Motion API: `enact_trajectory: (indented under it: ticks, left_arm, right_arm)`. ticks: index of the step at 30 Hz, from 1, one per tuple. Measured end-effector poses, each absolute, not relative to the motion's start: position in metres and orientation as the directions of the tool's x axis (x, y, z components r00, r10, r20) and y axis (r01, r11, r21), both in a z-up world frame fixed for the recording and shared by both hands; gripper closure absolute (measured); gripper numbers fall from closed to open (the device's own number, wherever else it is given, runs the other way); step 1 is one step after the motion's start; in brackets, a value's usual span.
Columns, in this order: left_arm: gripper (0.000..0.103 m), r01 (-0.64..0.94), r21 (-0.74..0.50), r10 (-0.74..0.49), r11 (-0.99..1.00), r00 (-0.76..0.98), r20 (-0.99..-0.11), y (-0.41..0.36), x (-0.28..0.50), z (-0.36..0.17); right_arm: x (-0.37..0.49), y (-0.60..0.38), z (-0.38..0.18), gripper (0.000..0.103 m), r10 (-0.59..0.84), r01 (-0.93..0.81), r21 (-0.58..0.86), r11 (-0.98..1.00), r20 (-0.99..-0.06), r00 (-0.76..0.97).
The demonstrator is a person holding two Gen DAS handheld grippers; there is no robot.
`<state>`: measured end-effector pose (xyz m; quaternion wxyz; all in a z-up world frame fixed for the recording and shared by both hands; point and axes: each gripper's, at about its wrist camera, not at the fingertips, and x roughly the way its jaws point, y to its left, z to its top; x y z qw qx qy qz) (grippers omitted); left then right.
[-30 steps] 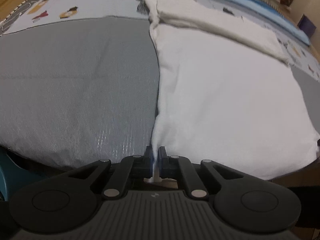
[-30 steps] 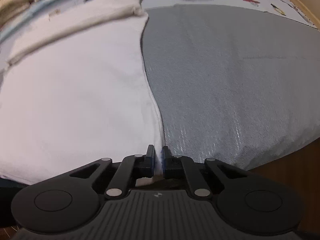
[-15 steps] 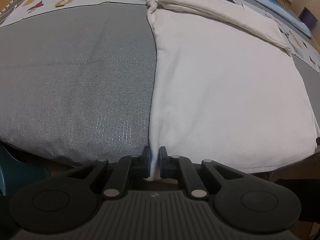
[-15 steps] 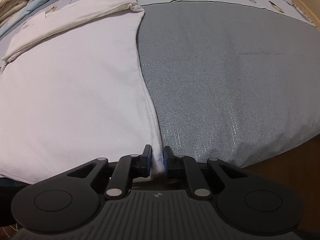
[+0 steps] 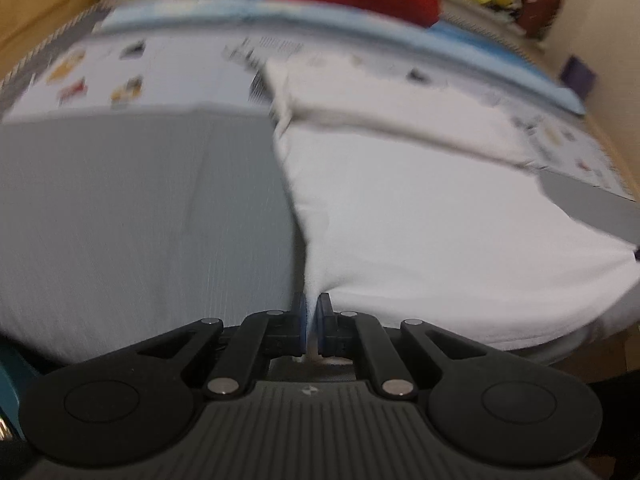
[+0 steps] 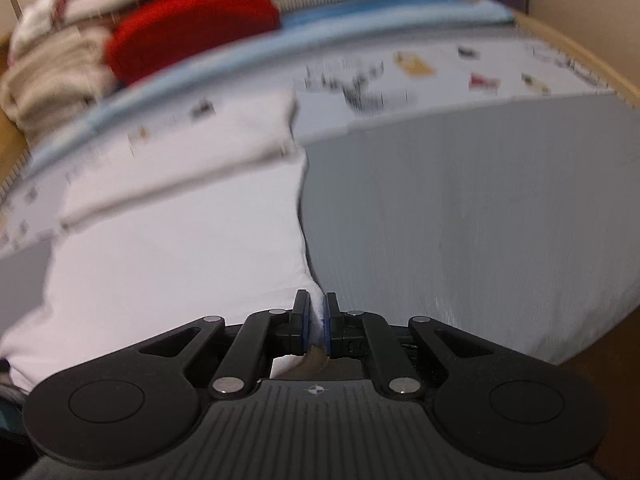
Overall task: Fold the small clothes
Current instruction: 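Lift the hem with both tools and fold it toward the collar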
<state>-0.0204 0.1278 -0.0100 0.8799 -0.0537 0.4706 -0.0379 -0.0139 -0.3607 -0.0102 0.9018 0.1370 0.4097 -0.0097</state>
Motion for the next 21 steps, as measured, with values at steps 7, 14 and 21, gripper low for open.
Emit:
enact_trajectory:
  ticks: [7, 14, 21]
  left_arm:
    - [0.099, 0.162, -0.177, -0.24, 0.971, 0.643, -0.727, 0.139, -0.064, 0.095]
    - [0.098, 0.15, -0.394, -0.38, 0.907, 0.695, -0.61, 0.181, -0.082, 0.129]
    - [0.098, 0.049, -0.365, -0.318, 0.93, 0.604, -0.73, 0.183, 0.046, 0.053]
  right_arm:
    - [-0.063, -0.386, 0.067, 0.098, 0.203, 0.039, 0.373, 0.927, -0.586, 0.785]
    - [-0.116, -0.415, 0.123, 0.098, 0.245, -0.018, 0.468, 0.884, -0.431, 0.868]
    - [-0.014, -0.407, 0.06, 0.098, 0.203, 0.081, 0.422, 0.903, -0.584, 0.786]
